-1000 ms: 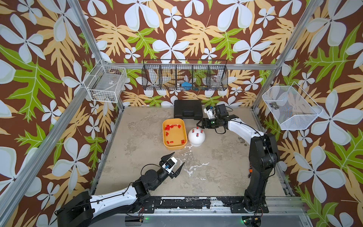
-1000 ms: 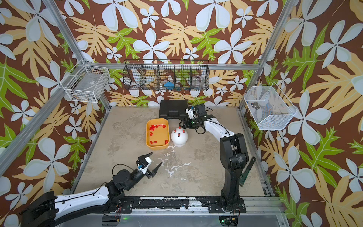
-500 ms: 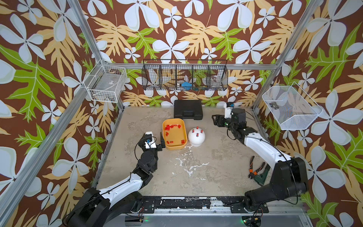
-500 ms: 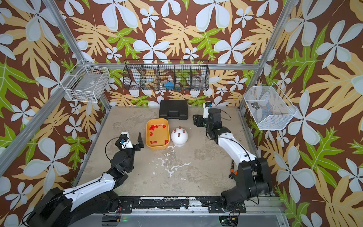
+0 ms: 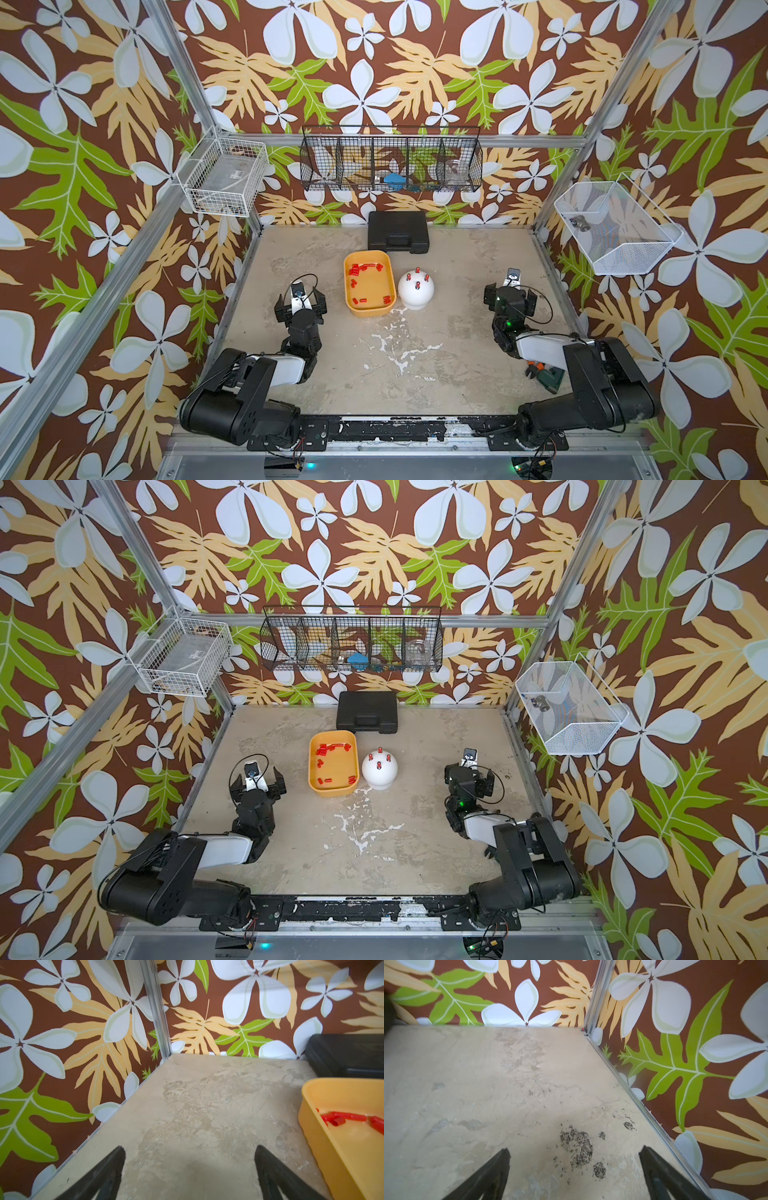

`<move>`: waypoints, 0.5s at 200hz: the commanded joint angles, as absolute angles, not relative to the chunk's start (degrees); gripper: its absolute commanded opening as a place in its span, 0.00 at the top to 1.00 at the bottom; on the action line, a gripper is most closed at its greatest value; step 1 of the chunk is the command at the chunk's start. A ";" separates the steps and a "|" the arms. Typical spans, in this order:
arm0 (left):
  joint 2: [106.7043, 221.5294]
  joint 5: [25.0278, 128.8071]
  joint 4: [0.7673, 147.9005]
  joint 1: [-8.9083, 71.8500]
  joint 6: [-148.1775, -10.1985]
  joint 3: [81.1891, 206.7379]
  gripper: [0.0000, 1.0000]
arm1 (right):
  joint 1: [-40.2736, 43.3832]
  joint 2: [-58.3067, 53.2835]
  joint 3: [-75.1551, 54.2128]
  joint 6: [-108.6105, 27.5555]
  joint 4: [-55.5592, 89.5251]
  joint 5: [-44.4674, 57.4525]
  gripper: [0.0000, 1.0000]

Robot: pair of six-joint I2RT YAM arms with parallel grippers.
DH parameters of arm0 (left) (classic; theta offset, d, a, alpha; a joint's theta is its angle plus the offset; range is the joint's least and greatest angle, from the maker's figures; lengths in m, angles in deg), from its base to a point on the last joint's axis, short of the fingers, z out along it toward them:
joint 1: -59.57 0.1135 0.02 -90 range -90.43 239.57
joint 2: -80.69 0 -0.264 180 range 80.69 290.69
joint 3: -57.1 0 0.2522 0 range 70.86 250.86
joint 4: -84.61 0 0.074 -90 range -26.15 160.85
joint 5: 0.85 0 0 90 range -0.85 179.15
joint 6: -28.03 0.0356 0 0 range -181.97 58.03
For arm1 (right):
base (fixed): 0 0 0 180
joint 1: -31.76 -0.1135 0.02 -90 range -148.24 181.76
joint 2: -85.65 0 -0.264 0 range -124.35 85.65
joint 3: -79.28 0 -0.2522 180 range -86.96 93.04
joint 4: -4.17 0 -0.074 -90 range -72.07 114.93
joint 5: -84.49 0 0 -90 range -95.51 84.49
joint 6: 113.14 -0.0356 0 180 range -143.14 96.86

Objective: Cover the protruding screws with screw protection sleeves
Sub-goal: Reset both arms

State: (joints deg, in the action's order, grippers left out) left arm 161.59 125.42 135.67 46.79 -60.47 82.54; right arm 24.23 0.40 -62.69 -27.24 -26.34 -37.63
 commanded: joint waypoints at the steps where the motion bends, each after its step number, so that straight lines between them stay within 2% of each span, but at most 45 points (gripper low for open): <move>1: 159.91 118.51 142.60 48.05 -63.17 79.89 0.04 | 26.91 -1.47 -64.74 -25.90 -37.43 -25.56 0.00; 15: 160.19 114.84 159.56 47.88 -61.88 70.67 0.04 | 26.86 -0.23 -66.70 -21.94 -39.29 -14.08 0.00; 24: 163.98 113.25 170.68 47.80 -61.25 66.61 0.03 | 26.90 0.76 -69.27 -22.56 -43.00 -14.07 0.00; 32: 168.17 111.46 174.66 46.96 -58.40 67.30 0.00 | 27.27 1.94 -73.79 -24.12 -49.91 -16.04 0.00; 39: 168.73 113.43 172.42 45.15 -55.45 69.23 0.00 | 28.06 1.70 -78.85 -25.29 -56.78 -16.23 0.00; 51: 163.71 114.04 162.44 46.73 -59.68 70.62 0.00 | 28.24 -1.66 -82.58 -25.22 -69.73 -18.45 0.00; 59: 162.74 113.07 153.90 47.76 -61.40 73.92 0.00 | 28.23 -1.54 -79.80 -25.39 -64.88 -18.42 0.00; 70: 165.22 112.40 149.42 50.07 -62.68 78.34 0.00 | 28.24 -0.09 -76.12 -25.58 -55.08 -17.20 0.00; 84: 163.19 109.31 142.94 53.43 -66.69 79.74 0.00 | 28.68 -0.28 -76.77 -25.88 -56.40 -17.25 0.00; 100: 164.04 109.27 146.90 53.75 -66.34 78.76 0.00 | 28.68 -0.80 -77.62 -25.71 -58.86 -17.35 0.00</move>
